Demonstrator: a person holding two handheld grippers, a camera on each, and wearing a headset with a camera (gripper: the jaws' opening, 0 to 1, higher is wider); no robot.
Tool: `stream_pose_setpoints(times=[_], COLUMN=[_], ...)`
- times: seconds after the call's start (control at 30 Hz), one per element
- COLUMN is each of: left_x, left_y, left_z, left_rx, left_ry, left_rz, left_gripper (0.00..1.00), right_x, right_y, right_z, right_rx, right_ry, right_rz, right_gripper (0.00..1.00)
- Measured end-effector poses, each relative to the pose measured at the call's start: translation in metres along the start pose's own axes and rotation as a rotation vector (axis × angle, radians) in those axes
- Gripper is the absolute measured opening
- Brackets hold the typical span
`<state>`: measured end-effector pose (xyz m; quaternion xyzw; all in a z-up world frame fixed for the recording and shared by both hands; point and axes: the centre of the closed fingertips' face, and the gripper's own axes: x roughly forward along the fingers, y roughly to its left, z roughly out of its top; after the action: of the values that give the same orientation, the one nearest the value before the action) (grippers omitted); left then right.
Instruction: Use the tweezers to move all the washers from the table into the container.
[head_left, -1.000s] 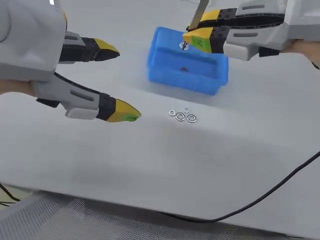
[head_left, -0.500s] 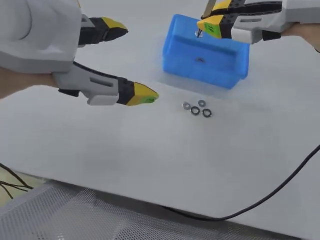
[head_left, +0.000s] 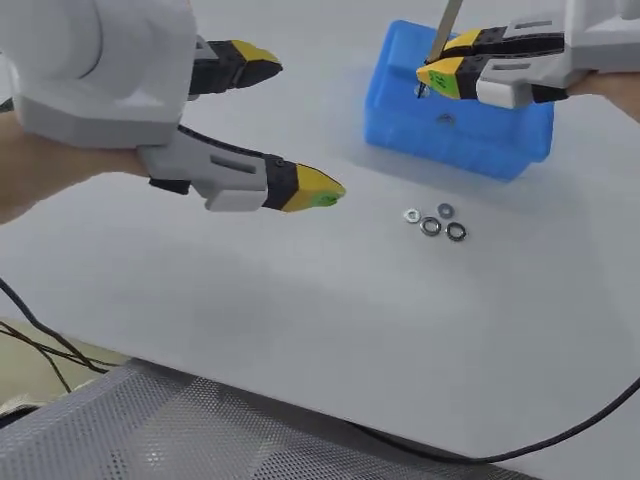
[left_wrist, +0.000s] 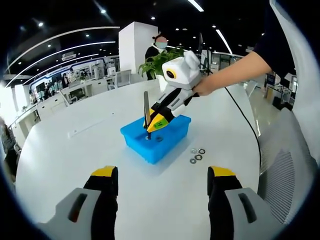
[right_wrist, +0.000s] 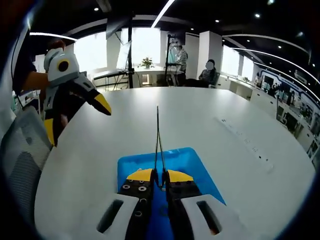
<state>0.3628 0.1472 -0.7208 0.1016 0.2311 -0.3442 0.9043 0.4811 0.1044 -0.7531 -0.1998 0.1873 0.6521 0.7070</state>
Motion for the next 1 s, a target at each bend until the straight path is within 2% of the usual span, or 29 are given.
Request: stream_pose_setpoints(times=[0.07, 0.3, 0.6, 0.7, 0.8, 0.87, 1.0], left_x=[0.001, 0.003, 0.012, 0.014, 0.015, 0.015, 0.015], left_y=[0.000, -0.001, 0.003, 0.005, 0.010, 0.016, 0.019], left_z=[-0.002, 0.003, 0.013, 0.016, 0.026, 0.035, 0.044], left_rx=[-0.003, -0.014, -0.014, -0.010, -0.026, -0.036, -0.040], left_ry=[0.005, -0.002, -0.022, -0.026, -0.058, -0.089, -0.109], left_rz=[-0.001, -0.007, -0.011, -0.015, -0.018, -0.002, 0.000], left_gripper=[0.78, 0.77, 0.77, 0.77, 0.77, 0.77, 0.76], right_x=[0.001, 0.003, 0.003, 0.001, -0.001, -0.002, -0.002], right_y=[-0.001, 0.005, 0.002, 0.008, 0.009, 0.009, 0.011], right_z=[0.000, -0.008, -0.015, -0.015, -0.015, -0.015, -0.015], right_rx=[0.001, -0.015, -0.023, -0.024, -0.024, -0.023, -0.032], right_ry=[0.003, 0.022, 0.033, 0.035, 0.035, 0.034, 0.037], right_rz=[0.003, 0.010, 0.011, 0.009, 0.010, 0.008, 0.010], right_gripper=[0.10, 0.10, 0.10, 0.10, 0.10, 0.10, 0.10])
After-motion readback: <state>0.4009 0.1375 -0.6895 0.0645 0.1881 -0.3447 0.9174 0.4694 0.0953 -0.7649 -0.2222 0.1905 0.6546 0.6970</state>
